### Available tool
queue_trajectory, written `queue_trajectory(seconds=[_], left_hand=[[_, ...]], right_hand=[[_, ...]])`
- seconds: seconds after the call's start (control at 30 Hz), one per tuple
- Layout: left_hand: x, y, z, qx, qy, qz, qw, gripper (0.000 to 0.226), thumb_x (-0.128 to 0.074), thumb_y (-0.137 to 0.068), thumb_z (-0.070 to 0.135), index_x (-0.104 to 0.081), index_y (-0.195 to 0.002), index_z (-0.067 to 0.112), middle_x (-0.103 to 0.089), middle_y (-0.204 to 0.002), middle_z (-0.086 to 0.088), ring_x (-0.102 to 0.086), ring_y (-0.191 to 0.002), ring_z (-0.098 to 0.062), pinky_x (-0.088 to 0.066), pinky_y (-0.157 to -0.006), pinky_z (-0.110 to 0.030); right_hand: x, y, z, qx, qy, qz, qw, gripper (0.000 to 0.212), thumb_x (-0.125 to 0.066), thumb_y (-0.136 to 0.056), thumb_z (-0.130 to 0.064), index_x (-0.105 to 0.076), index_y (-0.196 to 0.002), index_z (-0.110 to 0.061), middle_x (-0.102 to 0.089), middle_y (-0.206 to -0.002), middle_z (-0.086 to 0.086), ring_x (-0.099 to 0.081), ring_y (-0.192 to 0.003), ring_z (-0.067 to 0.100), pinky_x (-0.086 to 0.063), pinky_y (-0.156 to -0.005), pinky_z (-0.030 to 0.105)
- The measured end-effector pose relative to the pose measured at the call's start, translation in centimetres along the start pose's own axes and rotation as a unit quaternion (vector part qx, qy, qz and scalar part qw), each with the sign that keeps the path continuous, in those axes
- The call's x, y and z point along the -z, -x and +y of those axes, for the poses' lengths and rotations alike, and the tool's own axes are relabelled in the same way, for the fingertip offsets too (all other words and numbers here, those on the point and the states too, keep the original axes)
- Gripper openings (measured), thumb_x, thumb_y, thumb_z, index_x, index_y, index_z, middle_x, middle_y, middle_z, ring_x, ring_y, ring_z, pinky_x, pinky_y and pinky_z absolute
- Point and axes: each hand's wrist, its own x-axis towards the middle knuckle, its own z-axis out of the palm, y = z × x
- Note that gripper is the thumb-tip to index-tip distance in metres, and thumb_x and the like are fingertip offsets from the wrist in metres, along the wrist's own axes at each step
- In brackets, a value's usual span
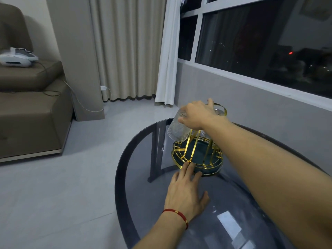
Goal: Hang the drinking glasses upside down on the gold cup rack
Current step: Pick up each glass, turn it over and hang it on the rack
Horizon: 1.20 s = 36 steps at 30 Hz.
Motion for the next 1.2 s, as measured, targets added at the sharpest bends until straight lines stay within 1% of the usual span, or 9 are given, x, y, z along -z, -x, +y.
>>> queue_trajectory(seconds=[0.17,0.27,0.5,0.6,0.73,0.8,0.87,0.93,1.2], left_hand=[[0.4,-0.1,0.5,-0.014,-0.015,0.026,0.999,0.062,-0.054,-0.081,0.05,-0.059,-0.133,0.017,-0.041,-0.154,-0.007,-0.026,-0.149,-0.026,-0.037,-0.114,-0.045],[0.4,-0.2,-0.1,0.007,-0.011,0.004,1.0,0.061,-0.05,-0.088,0.053,-0.053,-0.139,0.02,-0.033,-0.161,-0.004,-0.017,-0.153,-0.023,-0.032,-0.117,-0.045],[0.5,0.1,0.7,0.008,0.018,0.005,1.0,0.05,-0.044,-0.101,0.046,-0.057,-0.139,0.017,-0.031,-0.164,-0.006,-0.018,-0.153,-0.022,-0.028,-0.121,-0.045],[0.7,0.4,0.9,-0.004,-0.002,0.007,1.0,0.05,-0.047,-0.1,0.048,-0.059,-0.138,0.017,-0.033,-0.164,-0.006,-0.016,-0.154,-0.024,-0.026,-0.121,-0.047],[1.3,0.6,4.0,0.004,0.087,0.01,0.996,0.055,-0.048,-0.095,0.052,-0.059,-0.139,0.022,-0.036,-0.162,-0.006,-0.012,-0.154,-0.027,-0.016,-0.124,-0.05],[1.6,0.6,6.1,-0.004,0.135,0.007,0.991,0.053,-0.051,-0.096,0.05,-0.056,-0.141,0.023,-0.036,-0.162,-0.005,-0.011,-0.154,-0.025,-0.015,-0.124,-0.049],[2.0,0.6,8.5,-0.013,0.184,0.005,0.983,0.056,-0.047,-0.095,0.051,-0.054,-0.142,0.023,-0.038,-0.16,-0.003,-0.012,-0.154,-0.022,-0.015,-0.122,-0.047],[2.1,0.7,10.4,-0.017,0.216,0.002,0.976,0.052,-0.05,-0.098,0.047,-0.053,-0.143,0.022,-0.04,-0.159,-0.003,-0.015,-0.153,-0.019,-0.014,-0.122,-0.043],[1.2,1.8,13.2,-0.055,0.235,-0.062,0.969,0.051,-0.06,-0.097,0.028,-0.047,-0.147,0.022,-0.045,-0.155,0.001,-0.018,-0.151,-0.013,-0.019,-0.119,-0.034]], right_hand=[[0.3,6.3,2.8,0.013,-0.179,0.192,0.965,0.035,-0.054,-0.099,-0.03,-0.07,-0.13,-0.023,-0.07,-0.132,0.0,-0.057,-0.129,0.022,-0.025,-0.121,0.053],[-1.3,12.7,4.3,0.012,-0.252,0.274,0.928,0.029,-0.055,-0.09,-0.018,-0.077,-0.108,-0.018,-0.078,-0.111,-0.001,-0.065,-0.112,0.023,-0.046,-0.105,0.052],[-7.2,27.5,10.2,-0.135,-0.29,0.283,0.904,0.026,-0.067,-0.081,0.009,-0.081,-0.091,-0.009,-0.08,-0.097,0.003,-0.073,-0.094,0.026,-0.057,-0.091,0.048],[-7.0,30.4,12.3,-0.167,-0.29,0.3,0.893,0.026,-0.065,-0.082,0.007,-0.081,-0.089,-0.011,-0.079,-0.096,0.001,-0.072,-0.094,0.025,-0.057,-0.09,0.044],[-6.4,33.1,15.7,-0.279,-0.293,0.379,0.833,0.027,-0.063,-0.08,0.0,-0.079,-0.098,-0.013,-0.076,-0.107,0.003,-0.067,-0.106,0.029,-0.047,-0.103,0.055],[-6.8,34.1,17.3,-0.362,-0.302,0.34,0.814,0.045,-0.07,-0.084,-0.011,-0.067,-0.128,-0.014,-0.061,-0.134,0.01,-0.053,-0.128,0.034,-0.04,-0.112,0.055],[-7.8,35.2,18.6,-0.425,-0.347,0.267,0.792,0.085,-0.079,-0.084,-0.033,-0.036,-0.156,-0.017,-0.042,-0.155,0.016,-0.041,-0.143,0.037,-0.036,-0.118,0.055],[-9.0,36.1,19.5,-0.451,-0.399,0.216,0.768,0.111,-0.082,-0.08,-0.051,-0.013,-0.163,-0.022,-0.036,-0.163,0.017,-0.041,-0.147,0.038,-0.039,-0.115,0.053],[-11.7,37.3,21.9,-0.443,-0.401,0.145,0.789,0.095,-0.084,-0.065,-0.065,-0.043,-0.14,-0.023,-0.061,-0.139,0.004,-0.06,-0.113,0.024,-0.047,-0.087,0.037]])
